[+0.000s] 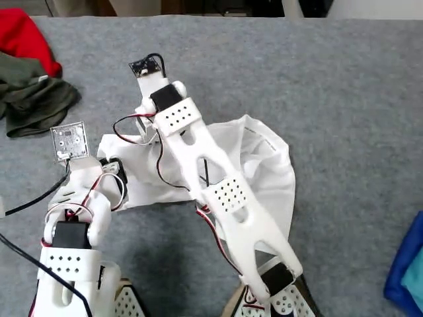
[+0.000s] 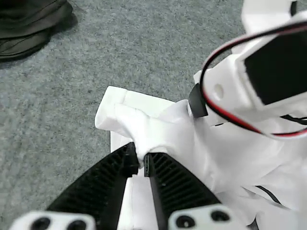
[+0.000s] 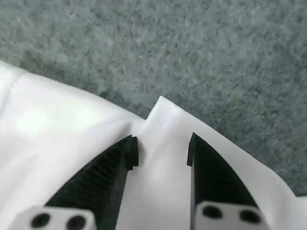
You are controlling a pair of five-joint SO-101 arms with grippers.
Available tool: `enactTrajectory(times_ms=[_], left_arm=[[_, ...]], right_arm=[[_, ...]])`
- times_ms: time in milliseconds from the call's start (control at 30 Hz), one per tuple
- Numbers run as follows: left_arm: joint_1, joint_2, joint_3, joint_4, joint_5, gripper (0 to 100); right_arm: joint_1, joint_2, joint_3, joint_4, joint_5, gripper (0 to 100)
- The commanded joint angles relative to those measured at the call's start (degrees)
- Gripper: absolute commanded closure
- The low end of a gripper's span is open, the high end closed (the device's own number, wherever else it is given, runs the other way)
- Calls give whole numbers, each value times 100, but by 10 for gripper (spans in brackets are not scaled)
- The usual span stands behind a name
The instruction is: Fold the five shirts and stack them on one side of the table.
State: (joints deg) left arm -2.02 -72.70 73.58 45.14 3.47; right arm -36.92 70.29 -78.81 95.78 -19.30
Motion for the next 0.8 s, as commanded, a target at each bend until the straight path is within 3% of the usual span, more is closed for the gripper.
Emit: enactTrajectory(times_ms=[0, 100, 233, 433, 667, 767], left_arm=[[18, -92, -88, -18, 35, 980], [18, -92, -88, 9, 26, 980], [18, -92, -88, 18, 26, 980], [18, -92, -88, 9, 26, 980], [9, -101, -149, 18, 26, 980], [9, -101, -369, 70, 26, 980]], right_arm=[[-31, 101, -303, -290, -35, 811], [4, 215, -303, -422, -18, 836], [171, 286, -303, -633, 0, 991], [505, 251, -435, -492, 0, 994], [875, 215, -1692, 343, 18, 994], [1200, -207, -1622, 624, 325, 994]])
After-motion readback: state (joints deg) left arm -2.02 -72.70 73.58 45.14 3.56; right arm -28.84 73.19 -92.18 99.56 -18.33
